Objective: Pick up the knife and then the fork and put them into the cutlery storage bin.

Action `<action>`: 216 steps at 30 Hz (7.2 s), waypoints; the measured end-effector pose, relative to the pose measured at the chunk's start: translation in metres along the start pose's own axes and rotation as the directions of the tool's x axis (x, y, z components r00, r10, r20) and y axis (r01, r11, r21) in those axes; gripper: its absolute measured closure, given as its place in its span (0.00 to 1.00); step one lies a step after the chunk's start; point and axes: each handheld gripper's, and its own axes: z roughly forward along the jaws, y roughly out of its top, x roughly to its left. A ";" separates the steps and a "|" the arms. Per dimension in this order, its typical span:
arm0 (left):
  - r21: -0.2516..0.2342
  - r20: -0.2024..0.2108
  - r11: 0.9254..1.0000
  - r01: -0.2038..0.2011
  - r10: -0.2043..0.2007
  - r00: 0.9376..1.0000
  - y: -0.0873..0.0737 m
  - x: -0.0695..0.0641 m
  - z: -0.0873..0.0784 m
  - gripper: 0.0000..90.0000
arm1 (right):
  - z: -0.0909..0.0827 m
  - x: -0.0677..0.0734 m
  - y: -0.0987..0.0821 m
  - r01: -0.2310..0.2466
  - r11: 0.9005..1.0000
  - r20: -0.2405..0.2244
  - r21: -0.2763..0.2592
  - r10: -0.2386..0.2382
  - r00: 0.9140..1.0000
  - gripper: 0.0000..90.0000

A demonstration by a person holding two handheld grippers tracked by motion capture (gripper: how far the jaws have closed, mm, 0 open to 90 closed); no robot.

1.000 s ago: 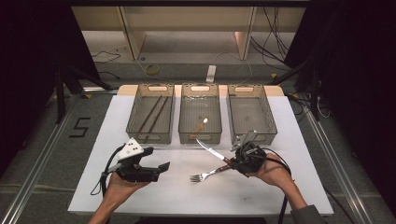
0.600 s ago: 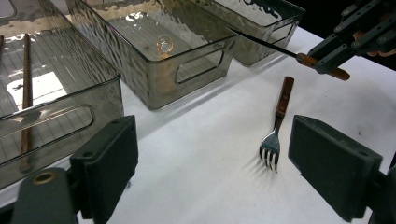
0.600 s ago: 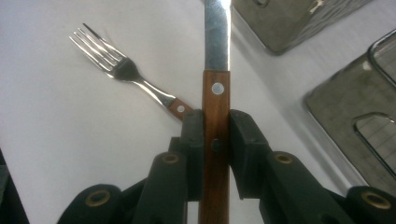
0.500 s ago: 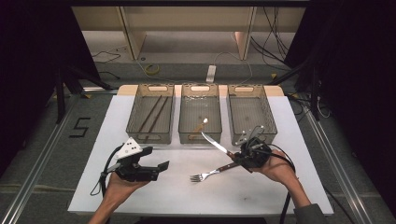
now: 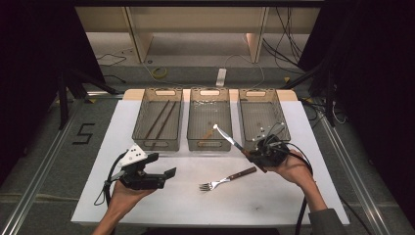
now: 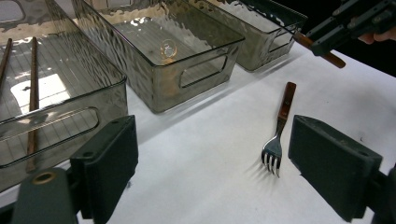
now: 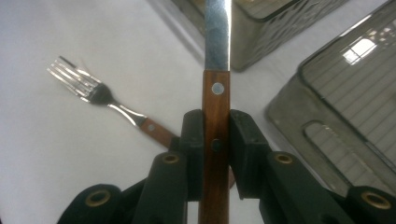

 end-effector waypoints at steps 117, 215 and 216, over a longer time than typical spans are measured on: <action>-0.061 -0.033 0.998 0.008 -0.010 0.999 0.000 0.002 -0.006 0.17 | -0.001 -0.054 0.044 -0.249 0.952 0.045 -0.177 0.260 0.965 0.43; -0.072 -0.038 0.997 -0.014 0.012 0.999 0.001 0.000 -0.009 0.16 | 0.057 0.009 -0.037 -0.097 0.976 -0.007 0.194 0.100 0.995 1.00; -0.072 -0.038 0.997 -0.014 0.012 0.999 0.001 0.000 -0.009 0.16 | 0.057 0.010 -0.038 -0.095 0.976 -0.010 0.198 0.099 0.995 1.00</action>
